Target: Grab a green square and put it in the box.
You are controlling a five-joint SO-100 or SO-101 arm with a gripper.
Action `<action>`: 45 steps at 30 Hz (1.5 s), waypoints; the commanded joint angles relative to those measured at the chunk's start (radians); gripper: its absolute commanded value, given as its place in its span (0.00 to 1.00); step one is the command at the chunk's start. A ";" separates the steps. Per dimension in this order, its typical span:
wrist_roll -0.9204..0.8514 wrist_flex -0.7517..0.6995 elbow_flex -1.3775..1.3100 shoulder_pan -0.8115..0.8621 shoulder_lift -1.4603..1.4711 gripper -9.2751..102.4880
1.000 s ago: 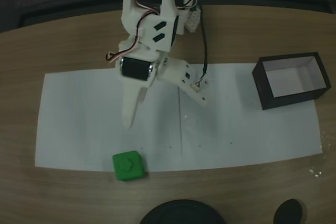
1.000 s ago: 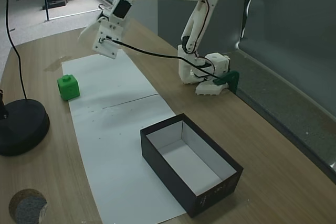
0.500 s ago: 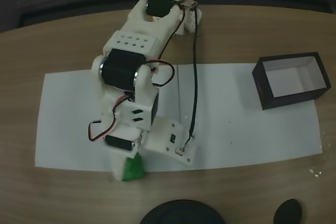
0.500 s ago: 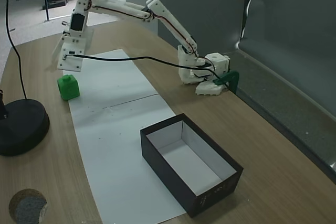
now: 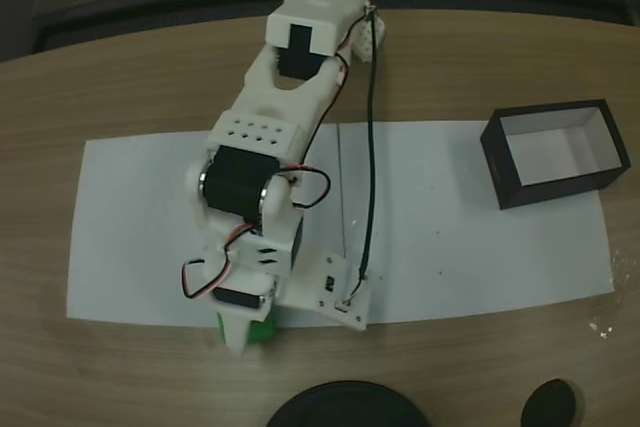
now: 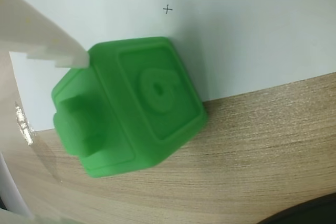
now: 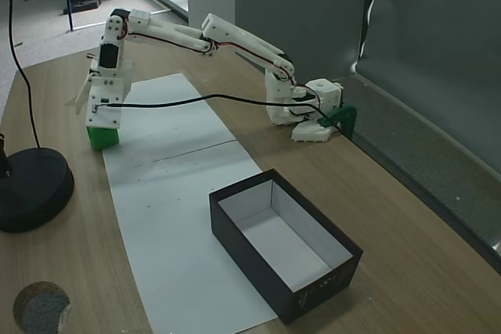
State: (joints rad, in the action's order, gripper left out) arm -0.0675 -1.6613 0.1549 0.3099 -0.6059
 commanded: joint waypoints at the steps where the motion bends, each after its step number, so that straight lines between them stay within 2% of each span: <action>1: -0.002 -0.002 -0.046 -0.011 -0.014 0.35; 11: -0.003 -0.063 -0.066 -0.006 -0.086 0.35; 24: -0.003 -0.063 0.023 -0.009 -0.176 0.35; 34: -0.003 -0.052 0.048 -0.006 -0.084 0.35; 45: -0.003 0.034 0.048 0.002 0.012 0.35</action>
State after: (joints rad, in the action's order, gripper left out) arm -0.0675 -1.6414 0.2224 0.3068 -0.5676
